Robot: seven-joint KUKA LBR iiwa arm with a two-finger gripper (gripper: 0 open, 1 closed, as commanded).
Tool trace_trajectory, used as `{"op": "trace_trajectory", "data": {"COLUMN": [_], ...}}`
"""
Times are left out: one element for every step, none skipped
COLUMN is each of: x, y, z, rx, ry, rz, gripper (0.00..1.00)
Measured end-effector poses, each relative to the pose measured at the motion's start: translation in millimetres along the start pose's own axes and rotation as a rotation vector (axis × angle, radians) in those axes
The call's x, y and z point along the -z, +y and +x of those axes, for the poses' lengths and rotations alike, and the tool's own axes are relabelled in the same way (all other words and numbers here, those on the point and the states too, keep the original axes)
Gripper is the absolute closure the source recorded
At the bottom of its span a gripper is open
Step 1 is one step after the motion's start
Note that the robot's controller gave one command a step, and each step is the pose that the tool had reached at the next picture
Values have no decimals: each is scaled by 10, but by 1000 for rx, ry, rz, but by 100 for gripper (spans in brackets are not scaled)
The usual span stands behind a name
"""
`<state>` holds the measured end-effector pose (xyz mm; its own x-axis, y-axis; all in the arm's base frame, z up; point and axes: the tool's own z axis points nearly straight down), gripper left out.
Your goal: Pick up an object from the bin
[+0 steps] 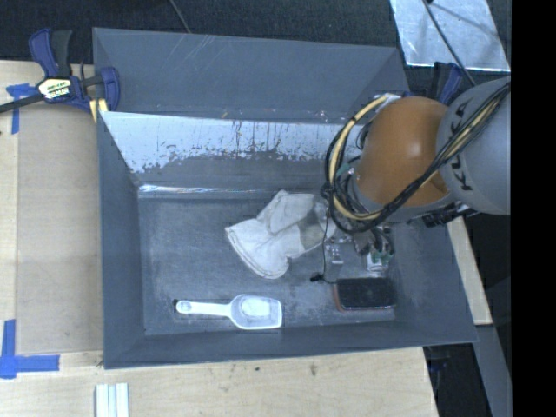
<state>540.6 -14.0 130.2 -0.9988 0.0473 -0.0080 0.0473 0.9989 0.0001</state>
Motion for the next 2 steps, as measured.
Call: {"op": "trace_trajectory", "data": {"x": [-133, -230], "y": [90, 131], "z": [-55, -83], "rx": [-14, -3], "ry": [3, 5], "rz": [-1, 0], "gripper": [0, 0]}}
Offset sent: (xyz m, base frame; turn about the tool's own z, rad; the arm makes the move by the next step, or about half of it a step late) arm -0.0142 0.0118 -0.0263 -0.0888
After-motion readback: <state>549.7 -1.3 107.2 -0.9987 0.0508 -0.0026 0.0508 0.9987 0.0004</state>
